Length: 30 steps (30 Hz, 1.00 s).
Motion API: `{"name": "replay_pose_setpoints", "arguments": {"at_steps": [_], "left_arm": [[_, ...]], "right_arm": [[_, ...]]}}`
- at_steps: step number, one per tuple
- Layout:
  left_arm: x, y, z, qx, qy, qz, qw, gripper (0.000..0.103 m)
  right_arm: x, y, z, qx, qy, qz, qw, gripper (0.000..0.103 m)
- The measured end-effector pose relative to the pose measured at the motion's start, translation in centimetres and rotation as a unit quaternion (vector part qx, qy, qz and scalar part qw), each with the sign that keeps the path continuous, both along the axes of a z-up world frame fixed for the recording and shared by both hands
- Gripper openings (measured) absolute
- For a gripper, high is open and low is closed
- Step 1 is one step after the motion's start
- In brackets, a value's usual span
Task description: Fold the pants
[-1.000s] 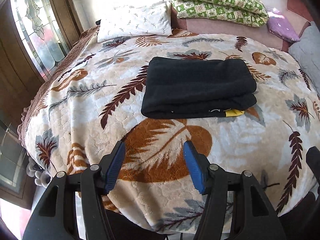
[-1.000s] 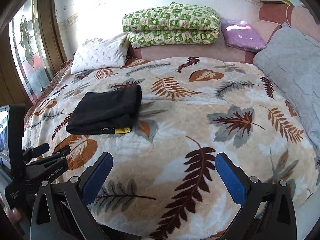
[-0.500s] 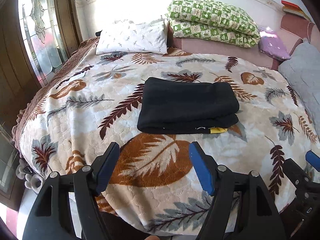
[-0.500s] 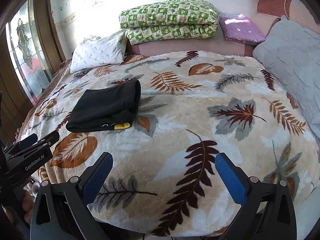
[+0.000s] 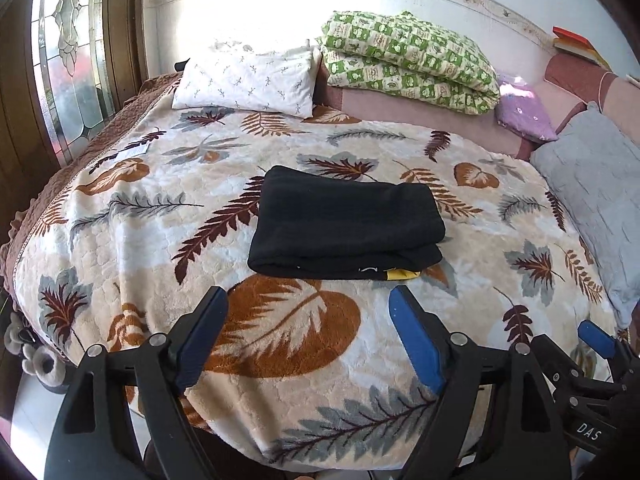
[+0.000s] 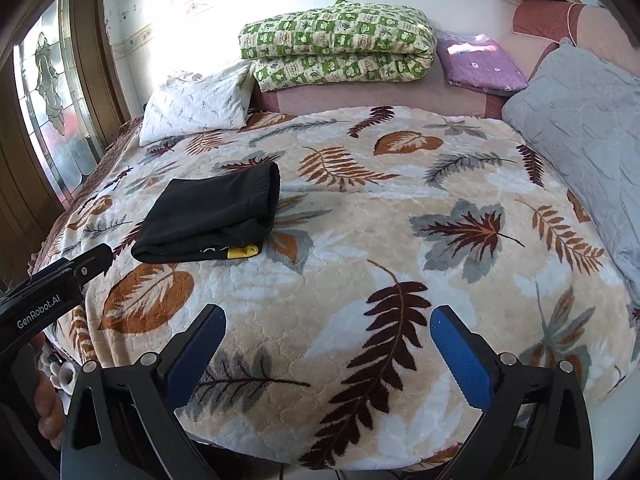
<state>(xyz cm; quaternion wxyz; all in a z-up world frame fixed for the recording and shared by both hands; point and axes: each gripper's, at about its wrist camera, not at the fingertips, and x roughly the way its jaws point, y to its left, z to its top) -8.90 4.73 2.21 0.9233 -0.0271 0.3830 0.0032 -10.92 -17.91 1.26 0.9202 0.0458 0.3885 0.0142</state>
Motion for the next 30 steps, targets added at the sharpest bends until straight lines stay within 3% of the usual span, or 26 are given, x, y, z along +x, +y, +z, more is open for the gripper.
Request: {"name": "replay_pose_setpoints", "arguments": {"at_steps": [11,19,30], "left_arm": [[0.8,-1.3,-0.7,0.029,0.023,-0.005,0.9993,0.083],[1.5,-1.6,-1.0,0.015,0.04,-0.014,0.999,0.083],[2.1,-1.3,-1.0,0.003,0.048,-0.012,0.9988,0.083]], "right_arm": [[0.2,-0.6,-0.2,-0.008,0.0,-0.009,1.0,0.103],[0.2,-1.2,-0.6,-0.036,-0.003,-0.025,0.999,0.103],[0.3,-1.5,-1.0,-0.03,0.002,-0.026,0.999,0.103]]}}
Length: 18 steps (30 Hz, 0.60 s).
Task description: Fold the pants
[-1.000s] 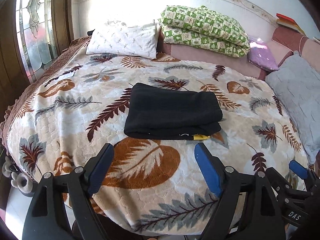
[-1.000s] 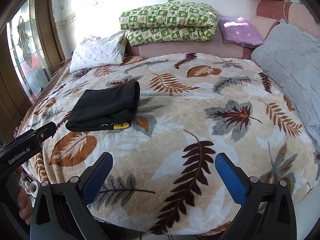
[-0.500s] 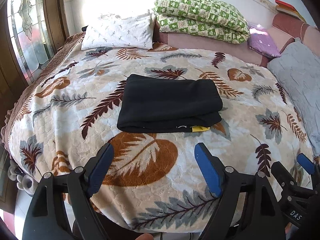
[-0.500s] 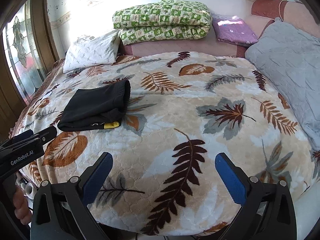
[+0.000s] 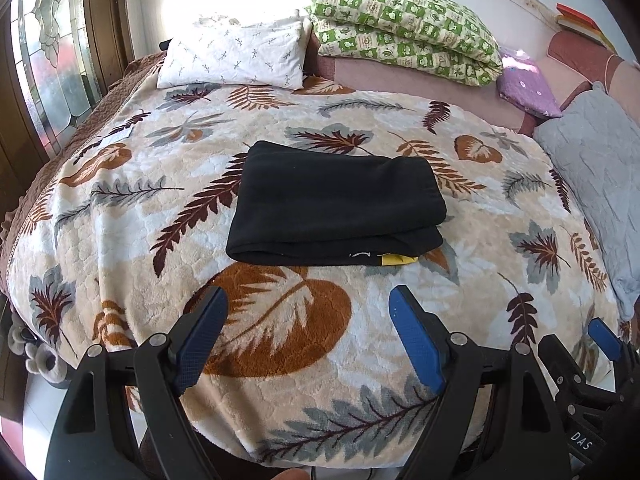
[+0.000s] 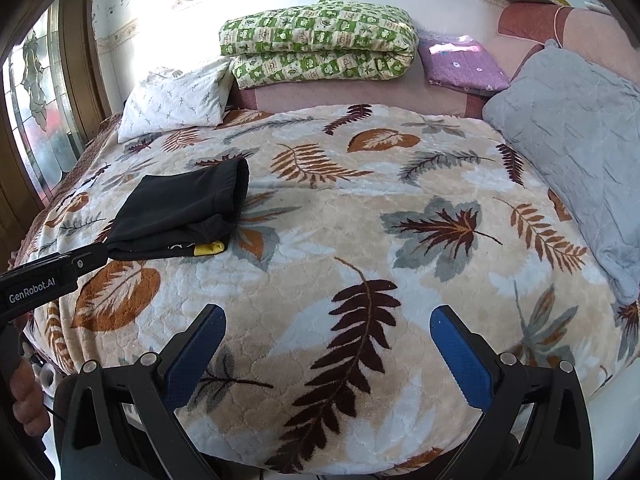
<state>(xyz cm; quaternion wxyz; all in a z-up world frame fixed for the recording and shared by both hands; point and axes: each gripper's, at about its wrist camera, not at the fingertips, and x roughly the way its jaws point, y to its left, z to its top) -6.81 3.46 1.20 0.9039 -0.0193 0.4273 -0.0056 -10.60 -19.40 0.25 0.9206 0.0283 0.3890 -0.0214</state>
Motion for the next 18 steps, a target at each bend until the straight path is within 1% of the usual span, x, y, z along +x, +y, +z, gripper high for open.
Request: {"name": "replay_pose_setpoints", "arguments": {"at_steps": [18], "left_arm": [[0.54,0.02,-0.6,-0.004,0.012,-0.013,0.9998,0.083]], "right_arm": [[0.31,-0.24,-0.74,0.004,0.012,-0.001,1.0,0.103]]}}
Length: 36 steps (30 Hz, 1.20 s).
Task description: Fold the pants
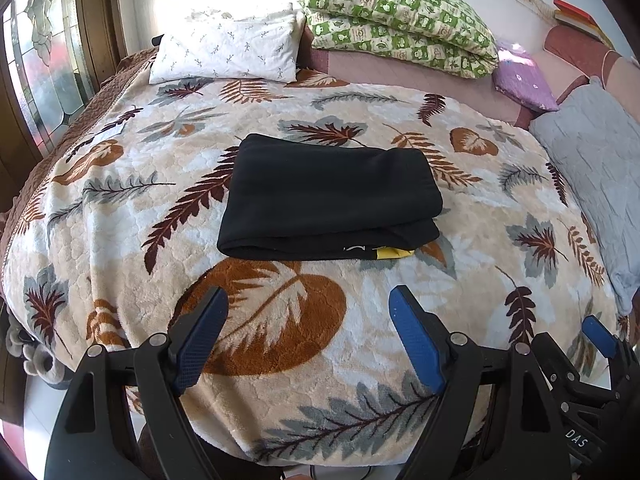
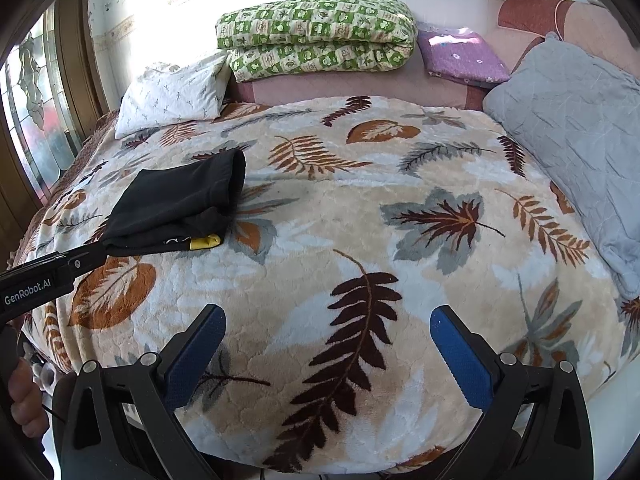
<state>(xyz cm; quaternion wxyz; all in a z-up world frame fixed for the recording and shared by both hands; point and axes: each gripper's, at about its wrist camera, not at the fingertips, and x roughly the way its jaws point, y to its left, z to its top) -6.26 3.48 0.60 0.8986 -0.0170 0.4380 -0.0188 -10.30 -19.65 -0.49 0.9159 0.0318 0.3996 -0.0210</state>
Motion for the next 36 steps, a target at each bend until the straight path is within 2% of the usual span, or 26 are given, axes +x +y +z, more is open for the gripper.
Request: {"name": "replay_pose_setpoints", "arguments": {"at_steps": [36], "left_arm": [[0.39,0.2,-0.7,0.014,0.007,-0.002,0.9999,0.083]], "right_arm": [[0.26,-0.34,-0.52,-0.003,0.011,-0.001,1.0,0.103]]}}
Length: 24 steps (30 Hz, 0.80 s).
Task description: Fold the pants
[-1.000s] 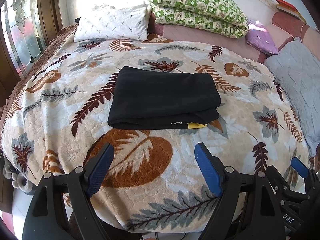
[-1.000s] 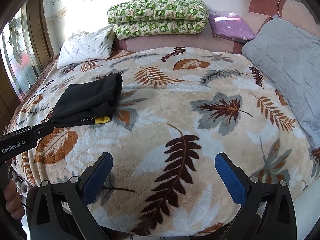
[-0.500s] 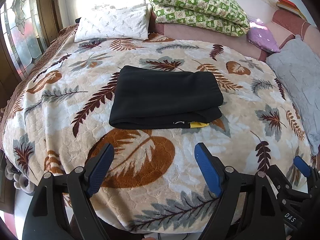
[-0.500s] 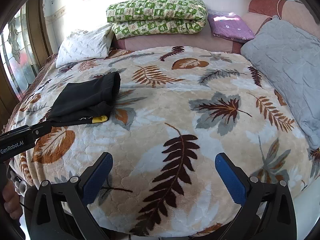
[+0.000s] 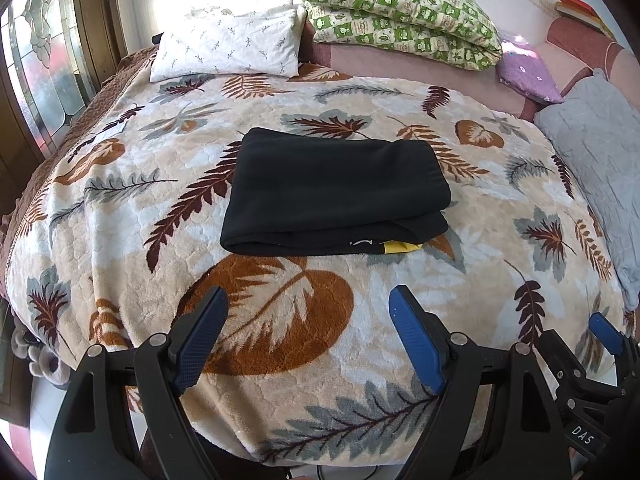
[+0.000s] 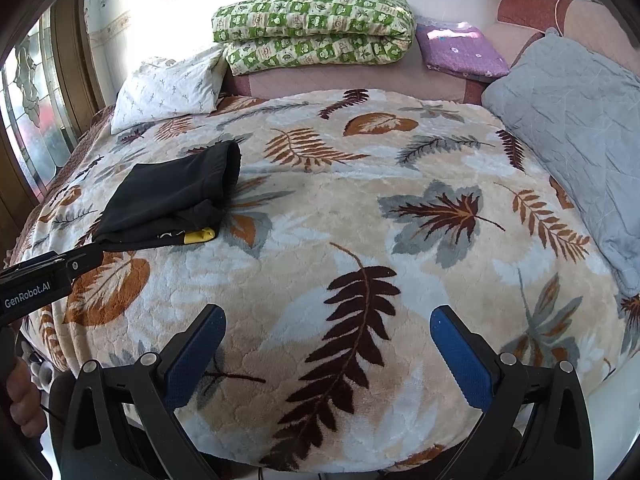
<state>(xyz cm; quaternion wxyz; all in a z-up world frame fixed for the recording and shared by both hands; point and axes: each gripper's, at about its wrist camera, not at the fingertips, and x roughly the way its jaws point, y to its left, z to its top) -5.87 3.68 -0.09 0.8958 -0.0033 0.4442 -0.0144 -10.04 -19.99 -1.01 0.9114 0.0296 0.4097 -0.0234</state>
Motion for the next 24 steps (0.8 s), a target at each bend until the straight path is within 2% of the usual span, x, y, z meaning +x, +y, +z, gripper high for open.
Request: {"name": "replay_pose_setpoints", "arguments": {"at_steps": [24], "left_arm": [[0.27,0.19,-0.42,-0.012,0.01,-0.011,0.9998,0.083]], "right_arm": [[0.01,0.05,-0.14,0.001,0.004,0.0,1.0,0.103]]}}
